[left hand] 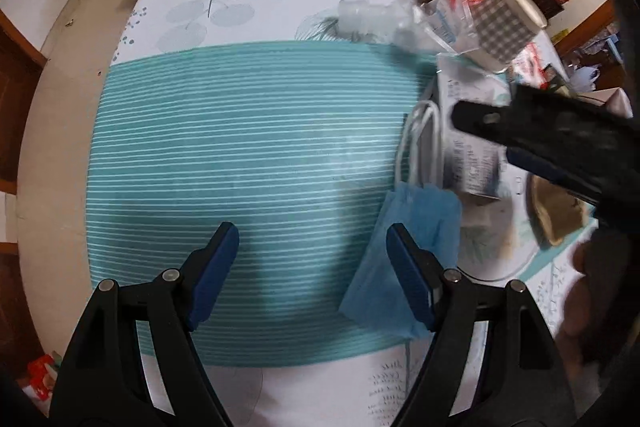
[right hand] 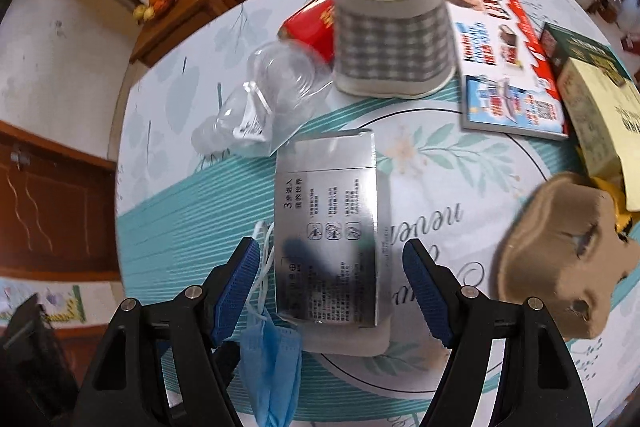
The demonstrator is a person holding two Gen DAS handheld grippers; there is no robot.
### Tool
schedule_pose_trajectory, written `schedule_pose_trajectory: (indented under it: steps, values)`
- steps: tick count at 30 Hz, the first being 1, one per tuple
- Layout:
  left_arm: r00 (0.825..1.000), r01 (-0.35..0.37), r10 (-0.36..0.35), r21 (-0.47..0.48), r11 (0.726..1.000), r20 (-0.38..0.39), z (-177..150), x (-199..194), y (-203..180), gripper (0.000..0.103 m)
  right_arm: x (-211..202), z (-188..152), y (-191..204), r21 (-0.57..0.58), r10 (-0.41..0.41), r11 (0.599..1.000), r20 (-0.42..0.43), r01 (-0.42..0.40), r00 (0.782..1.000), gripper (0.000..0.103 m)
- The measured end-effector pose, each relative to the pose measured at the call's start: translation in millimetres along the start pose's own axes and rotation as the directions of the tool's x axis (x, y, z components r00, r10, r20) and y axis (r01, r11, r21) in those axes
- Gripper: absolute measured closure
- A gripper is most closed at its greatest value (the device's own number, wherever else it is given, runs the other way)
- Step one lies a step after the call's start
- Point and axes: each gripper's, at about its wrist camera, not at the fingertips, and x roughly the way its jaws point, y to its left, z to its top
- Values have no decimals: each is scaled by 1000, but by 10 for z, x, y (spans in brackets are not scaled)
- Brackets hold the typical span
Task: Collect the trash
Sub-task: 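Grasp the blue face mask with the left tool while the right tool grasps the silver packet box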
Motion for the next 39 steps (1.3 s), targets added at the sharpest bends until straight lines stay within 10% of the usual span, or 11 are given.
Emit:
schedule_pose_trajectory:
  steps: [11,28,39]
  values:
    - [993,90,-96,98,991,63,-24,-468,-259,29,75,33,20,38,11,999,18,-12,1000,28]
    - [990,139,-134,138,981,-45,-61,-19,-418,32,263,241,-18,-103,4,995,-28,-7,1000,28]
    - [999,29,-24,141,990,-40,-112,52,-378,77,395,305,154,-144,-11,990,-22,8,1000,28]
